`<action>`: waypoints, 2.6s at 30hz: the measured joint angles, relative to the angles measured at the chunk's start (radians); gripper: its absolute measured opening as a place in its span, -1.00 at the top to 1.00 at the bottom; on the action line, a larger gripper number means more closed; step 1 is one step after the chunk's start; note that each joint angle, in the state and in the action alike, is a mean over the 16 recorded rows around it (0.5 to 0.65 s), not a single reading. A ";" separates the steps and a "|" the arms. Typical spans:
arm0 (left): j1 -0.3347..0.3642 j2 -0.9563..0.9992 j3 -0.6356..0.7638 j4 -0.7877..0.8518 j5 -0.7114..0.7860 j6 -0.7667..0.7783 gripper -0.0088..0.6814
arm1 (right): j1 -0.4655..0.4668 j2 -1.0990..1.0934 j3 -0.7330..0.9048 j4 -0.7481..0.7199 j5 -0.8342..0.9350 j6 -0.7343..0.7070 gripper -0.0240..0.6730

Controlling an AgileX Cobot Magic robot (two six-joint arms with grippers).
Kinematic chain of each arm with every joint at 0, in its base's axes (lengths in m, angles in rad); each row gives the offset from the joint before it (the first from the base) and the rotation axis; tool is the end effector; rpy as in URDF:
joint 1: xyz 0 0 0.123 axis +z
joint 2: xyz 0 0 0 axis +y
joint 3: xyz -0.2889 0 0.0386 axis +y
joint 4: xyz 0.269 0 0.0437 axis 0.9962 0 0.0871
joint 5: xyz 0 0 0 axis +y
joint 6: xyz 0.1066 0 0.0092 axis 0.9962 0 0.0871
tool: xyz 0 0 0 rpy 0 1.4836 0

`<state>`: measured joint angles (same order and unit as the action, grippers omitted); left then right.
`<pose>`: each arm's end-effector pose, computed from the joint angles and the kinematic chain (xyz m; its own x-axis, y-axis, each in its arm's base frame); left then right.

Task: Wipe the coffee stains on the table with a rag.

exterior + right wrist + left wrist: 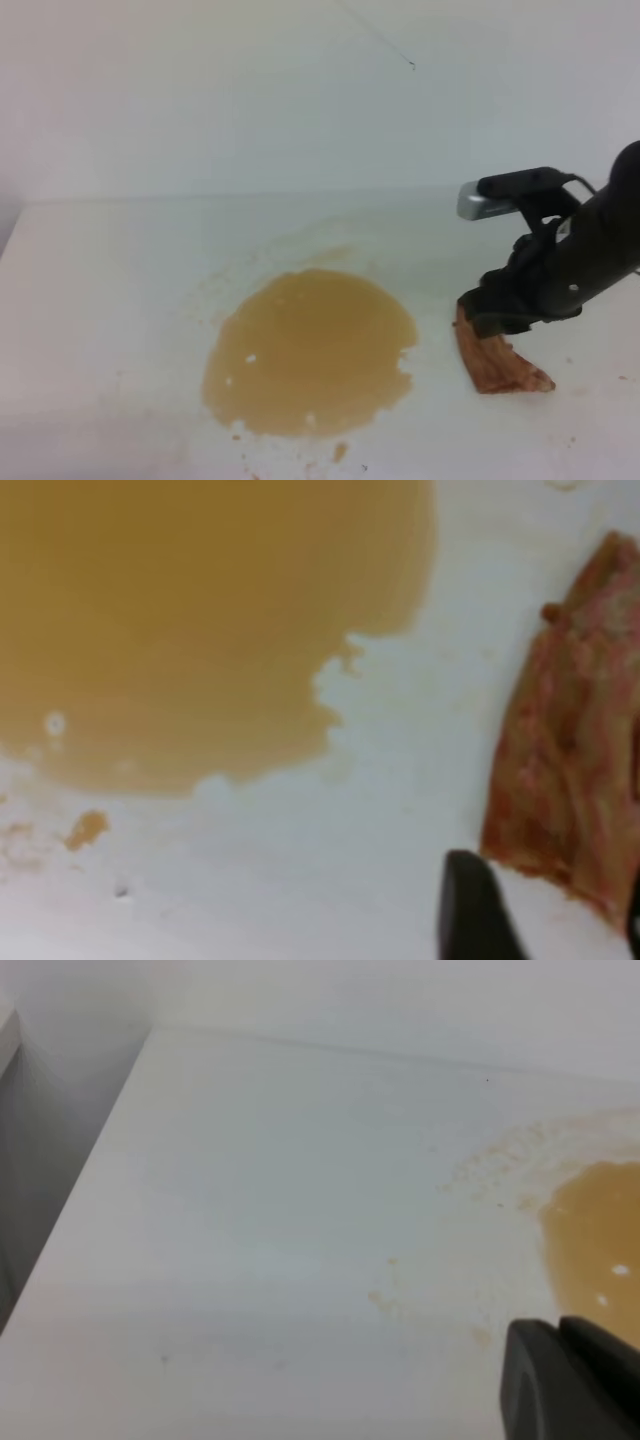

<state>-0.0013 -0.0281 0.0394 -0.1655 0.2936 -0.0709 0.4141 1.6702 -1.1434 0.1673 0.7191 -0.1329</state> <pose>0.0840 -0.0052 0.1713 -0.2176 -0.2269 -0.9493 -0.0016 0.9727 -0.2321 0.3292 0.1575 0.2120 -0.8334 -0.3734 -0.4075 -0.4462 0.8896 0.0975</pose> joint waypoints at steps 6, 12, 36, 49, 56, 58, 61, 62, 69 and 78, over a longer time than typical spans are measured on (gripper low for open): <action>0.000 -0.001 0.000 0.000 0.000 0.000 0.97 | 0.000 0.092 -0.019 -0.004 -0.042 0.022 -0.32; 0.000 -0.001 0.000 -0.001 0.000 0.000 0.97 | 0.000 0.180 -0.024 -0.028 -0.114 0.041 -0.29; 0.000 -0.001 0.000 -0.003 0.000 0.000 0.97 | 0.000 0.371 -0.158 -0.046 -0.145 0.051 0.92; 0.000 -0.001 0.000 -0.009 0.000 0.000 0.97 | 0.035 0.530 -0.397 0.081 -0.039 -0.027 0.93; 0.000 -0.001 0.000 -0.018 0.000 0.000 0.97 | 0.105 0.607 -0.503 0.118 -0.014 -0.049 0.93; 0.000 -0.001 0.000 -0.021 0.000 0.000 0.97 | 0.126 0.622 -0.528 0.120 -0.012 -0.049 0.93; 0.000 -0.001 0.000 -0.025 0.000 0.000 0.97 | 0.155 0.640 -0.562 0.123 -0.009 -0.050 0.93; 0.000 -0.001 0.000 -0.025 0.000 0.000 0.97 | 0.163 0.644 -0.572 0.123 -0.009 -0.050 0.93; 0.000 -0.001 0.000 -0.026 0.000 0.000 0.97 | 0.194 0.645 -0.631 0.114 -0.009 -0.048 0.93; 0.000 -0.001 0.000 -0.026 0.000 0.000 0.97 | 0.198 0.533 -0.661 0.003 0.015 -0.008 0.93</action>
<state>-0.0013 -0.0290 0.0394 -0.1911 0.2936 -0.0709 0.6118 2.2028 -1.8042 0.1701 0.7338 -0.1405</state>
